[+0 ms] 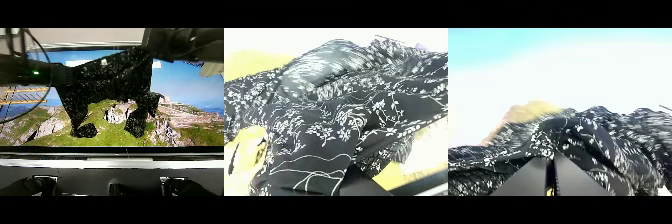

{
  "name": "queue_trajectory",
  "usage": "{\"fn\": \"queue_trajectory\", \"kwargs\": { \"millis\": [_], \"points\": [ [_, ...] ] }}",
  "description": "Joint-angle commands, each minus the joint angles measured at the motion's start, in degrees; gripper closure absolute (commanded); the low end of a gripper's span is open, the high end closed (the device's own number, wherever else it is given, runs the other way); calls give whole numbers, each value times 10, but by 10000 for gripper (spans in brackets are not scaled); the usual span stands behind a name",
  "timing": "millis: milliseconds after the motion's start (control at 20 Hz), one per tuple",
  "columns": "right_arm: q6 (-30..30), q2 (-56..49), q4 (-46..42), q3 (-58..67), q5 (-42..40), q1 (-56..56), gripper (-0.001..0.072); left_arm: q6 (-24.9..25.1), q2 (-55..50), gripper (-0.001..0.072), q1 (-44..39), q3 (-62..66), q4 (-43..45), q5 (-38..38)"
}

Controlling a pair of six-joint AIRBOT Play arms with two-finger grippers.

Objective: Fold the clothes and pants, and hang the long-sleeved shirts on hangers.

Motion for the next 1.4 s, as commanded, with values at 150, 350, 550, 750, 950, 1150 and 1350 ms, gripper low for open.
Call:
{"fn": "queue_trajectory", "kwargs": {
  "millis": [150, 350, 550, 750, 950, 1150, 1350],
  "points": [
    [-16, 11, -8, -20, 140, 0, 694, 1, 1, 690, 3, 13, -82, -83],
    [-47, 39, -39, -190, 185, 0, 694, 0, 10, 690, 2, -122, -107, -59],
    [78, 98, -17, -414, 47, 0, 694, 0, 14, 689, 6, -308, -144, 57],
    [129, 88, 64, -506, -99, 0, 694, 0, 8, 689, 7, -413, -173, 165],
    [138, 51, 64, -508, -134, 0, 694, -5, -14, 684, 16, -419, -174, 174],
    [138, 18, 66, -508, -148, 0, 693, -5, -16, 261, 69, -419, -192, 181],
    [138, 18, 73, -507, -154, 0, 693, 61, 2, 172, 206, -418, -195, 148]
  ]
}}
